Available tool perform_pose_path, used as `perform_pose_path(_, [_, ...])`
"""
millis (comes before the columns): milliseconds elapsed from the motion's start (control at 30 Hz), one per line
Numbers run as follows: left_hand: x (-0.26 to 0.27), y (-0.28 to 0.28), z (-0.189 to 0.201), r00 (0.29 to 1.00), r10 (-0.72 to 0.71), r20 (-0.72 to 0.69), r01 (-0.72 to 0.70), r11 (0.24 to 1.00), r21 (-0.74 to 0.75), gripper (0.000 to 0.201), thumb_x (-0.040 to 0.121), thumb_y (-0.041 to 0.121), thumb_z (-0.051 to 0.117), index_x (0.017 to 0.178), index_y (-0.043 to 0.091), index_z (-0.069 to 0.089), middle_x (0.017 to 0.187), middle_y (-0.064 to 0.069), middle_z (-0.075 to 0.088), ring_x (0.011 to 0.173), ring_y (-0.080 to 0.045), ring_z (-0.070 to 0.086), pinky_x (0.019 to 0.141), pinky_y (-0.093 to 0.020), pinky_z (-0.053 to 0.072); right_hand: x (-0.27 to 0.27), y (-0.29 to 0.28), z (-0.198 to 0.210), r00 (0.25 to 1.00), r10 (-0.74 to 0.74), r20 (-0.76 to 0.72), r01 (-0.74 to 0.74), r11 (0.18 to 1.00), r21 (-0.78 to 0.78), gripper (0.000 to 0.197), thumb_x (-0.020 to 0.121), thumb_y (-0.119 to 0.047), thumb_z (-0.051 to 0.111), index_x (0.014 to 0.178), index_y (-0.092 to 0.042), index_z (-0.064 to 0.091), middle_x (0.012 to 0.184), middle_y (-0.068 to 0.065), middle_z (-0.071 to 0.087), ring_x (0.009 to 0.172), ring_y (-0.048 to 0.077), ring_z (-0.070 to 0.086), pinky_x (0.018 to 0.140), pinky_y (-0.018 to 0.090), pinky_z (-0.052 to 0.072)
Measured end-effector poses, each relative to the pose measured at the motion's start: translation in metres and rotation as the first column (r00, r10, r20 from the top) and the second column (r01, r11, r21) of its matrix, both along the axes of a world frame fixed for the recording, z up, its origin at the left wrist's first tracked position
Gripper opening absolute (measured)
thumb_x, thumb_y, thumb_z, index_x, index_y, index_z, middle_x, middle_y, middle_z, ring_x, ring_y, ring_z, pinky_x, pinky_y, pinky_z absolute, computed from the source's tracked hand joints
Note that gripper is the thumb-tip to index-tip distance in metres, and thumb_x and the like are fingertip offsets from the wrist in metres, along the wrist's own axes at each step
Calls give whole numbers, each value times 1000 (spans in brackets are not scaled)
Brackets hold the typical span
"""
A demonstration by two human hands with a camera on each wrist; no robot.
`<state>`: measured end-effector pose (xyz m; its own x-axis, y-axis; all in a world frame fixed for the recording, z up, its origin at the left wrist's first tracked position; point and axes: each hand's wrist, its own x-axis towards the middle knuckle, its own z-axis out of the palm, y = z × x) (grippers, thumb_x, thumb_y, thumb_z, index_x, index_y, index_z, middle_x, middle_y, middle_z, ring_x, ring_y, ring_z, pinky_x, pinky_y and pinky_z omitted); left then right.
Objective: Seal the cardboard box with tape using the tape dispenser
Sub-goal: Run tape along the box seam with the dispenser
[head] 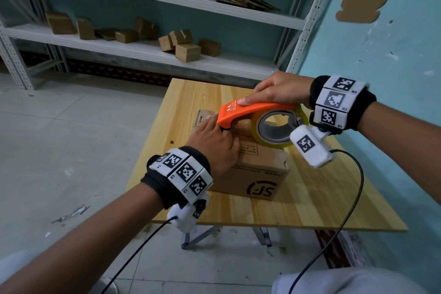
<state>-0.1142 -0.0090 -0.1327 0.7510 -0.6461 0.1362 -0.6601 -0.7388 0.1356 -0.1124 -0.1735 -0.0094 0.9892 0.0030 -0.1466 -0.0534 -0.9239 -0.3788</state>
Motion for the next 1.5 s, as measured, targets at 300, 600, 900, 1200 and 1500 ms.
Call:
perform_pose_path(300, [-2,4,-4,999,-9,41,10,1000,-22,76,93,64,11,152,17,15,159,-6,16,147,-19,3,120,-38,1,6,2,3,997,44,-69,-52,992,-114,60,78,-69,58,103,-17,73,86,-1,73,70,8,65,66,21,48])
perform_pose_path(600, [-2,3,-7,1000,11,-5,-11,1000,-14,94,84,76,12,153,14,1,160,-6,2,147,-17,-4,121,-38,1,7,-9,1,993,67,-100,-77,992,-99,70,65,-73,61,101,-15,76,87,5,73,70,12,62,65,21,47])
perform_pose_path(900, [1,2,-10,999,23,-25,-23,999,-24,94,83,78,13,152,18,-8,160,-3,-3,147,-15,-5,121,-37,2,9,-13,3,988,92,-125,-107,987,-118,56,81,-62,62,108,-15,74,101,9,74,77,14,65,64,19,49])
perform_pose_path(1200, [-2,3,-9,999,28,-31,-29,999,-25,95,83,78,14,152,15,-7,161,-4,-3,147,-15,-5,121,-36,2,4,-20,6,989,74,-131,-89,990,-111,45,82,-59,63,102,-19,74,82,0,73,63,6,64,58,17,47])
perform_pose_path(1500, [-5,3,-5,999,43,-27,-42,998,39,95,84,76,11,152,10,0,160,-7,-5,147,-17,-5,118,-33,-1,-20,-63,1,993,-28,-118,18,996,-82,45,82,-59,59,100,-21,74,86,3,75,70,14,68,62,20,47])
